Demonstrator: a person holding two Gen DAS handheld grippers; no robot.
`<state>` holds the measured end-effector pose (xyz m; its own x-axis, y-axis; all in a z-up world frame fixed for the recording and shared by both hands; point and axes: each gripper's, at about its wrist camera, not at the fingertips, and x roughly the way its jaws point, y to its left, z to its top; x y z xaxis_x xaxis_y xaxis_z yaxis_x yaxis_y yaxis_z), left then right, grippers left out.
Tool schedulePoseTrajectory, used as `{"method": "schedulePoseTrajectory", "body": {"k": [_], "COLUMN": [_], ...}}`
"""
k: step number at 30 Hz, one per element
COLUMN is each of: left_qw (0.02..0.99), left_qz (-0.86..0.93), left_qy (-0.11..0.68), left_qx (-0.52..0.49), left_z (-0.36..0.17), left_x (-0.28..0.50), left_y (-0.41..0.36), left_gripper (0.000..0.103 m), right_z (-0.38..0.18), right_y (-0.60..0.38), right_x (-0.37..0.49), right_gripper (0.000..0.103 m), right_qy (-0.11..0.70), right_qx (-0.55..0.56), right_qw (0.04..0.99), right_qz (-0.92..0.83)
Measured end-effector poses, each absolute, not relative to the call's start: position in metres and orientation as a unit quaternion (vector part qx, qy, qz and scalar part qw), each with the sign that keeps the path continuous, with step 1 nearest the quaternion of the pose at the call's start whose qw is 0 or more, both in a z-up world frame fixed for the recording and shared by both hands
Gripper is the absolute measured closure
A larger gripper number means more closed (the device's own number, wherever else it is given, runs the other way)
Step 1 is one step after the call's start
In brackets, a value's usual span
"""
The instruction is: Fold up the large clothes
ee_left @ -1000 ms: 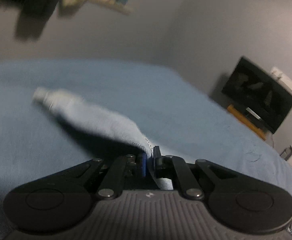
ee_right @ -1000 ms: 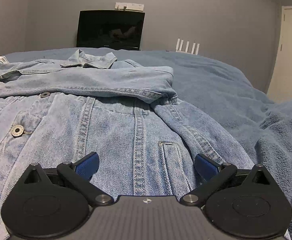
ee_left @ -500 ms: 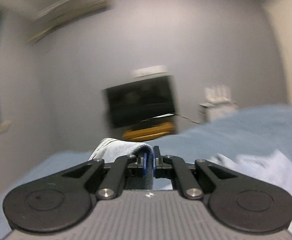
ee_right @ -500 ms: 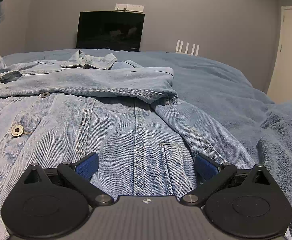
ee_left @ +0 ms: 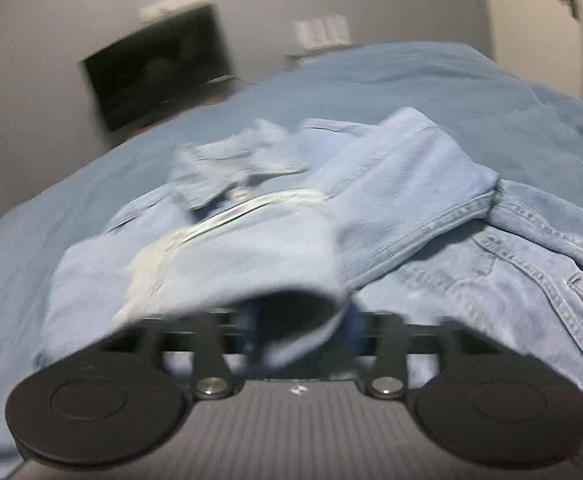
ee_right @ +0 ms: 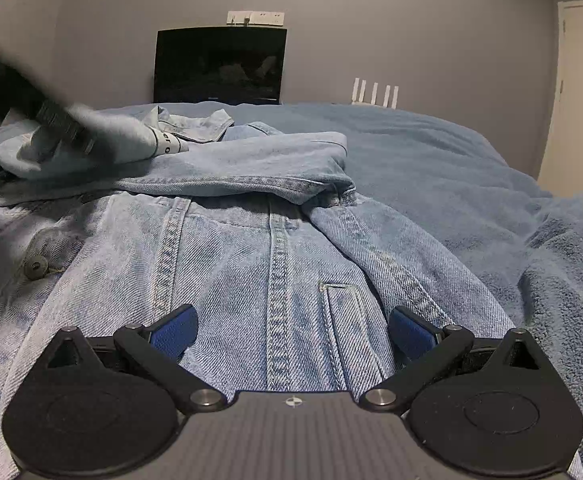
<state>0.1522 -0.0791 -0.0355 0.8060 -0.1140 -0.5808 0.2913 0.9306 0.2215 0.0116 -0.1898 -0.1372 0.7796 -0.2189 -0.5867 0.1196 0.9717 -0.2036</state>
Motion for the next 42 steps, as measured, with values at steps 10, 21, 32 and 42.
{"method": "schedulePoseTrajectory", "body": {"k": [10, 21, 32, 42], "left_qw": [0.946, 0.954, 0.947, 0.942], "left_qz": [-0.011, 0.022, 0.019, 0.014], "left_qy": [0.321, 0.298, 0.317, 0.322], "left_qx": [0.035, -0.037, -0.046, -0.09], "left_z": [-0.016, -0.039, -0.057, -0.062], "left_x": [0.052, 0.061, 0.074, 0.078], "left_y": [0.054, 0.108, 0.111, 0.123], "left_gripper": [0.014, 0.014, 0.014, 0.013], "right_z": [-0.137, -0.09, -0.082, -0.117], "right_y": [-0.188, -0.133, 0.007, 0.042], "right_x": [0.013, 0.014, 0.131, 0.168], "right_gripper": [0.0, 0.011, 0.033, 0.092], "right_qy": [0.323, 0.268, 0.282, 0.321], "right_qx": [-0.082, -0.127, -0.299, -0.424], "right_qw": [0.938, 0.955, 0.905, 0.84], "right_qz": [-0.092, -0.011, 0.112, 0.107]}}
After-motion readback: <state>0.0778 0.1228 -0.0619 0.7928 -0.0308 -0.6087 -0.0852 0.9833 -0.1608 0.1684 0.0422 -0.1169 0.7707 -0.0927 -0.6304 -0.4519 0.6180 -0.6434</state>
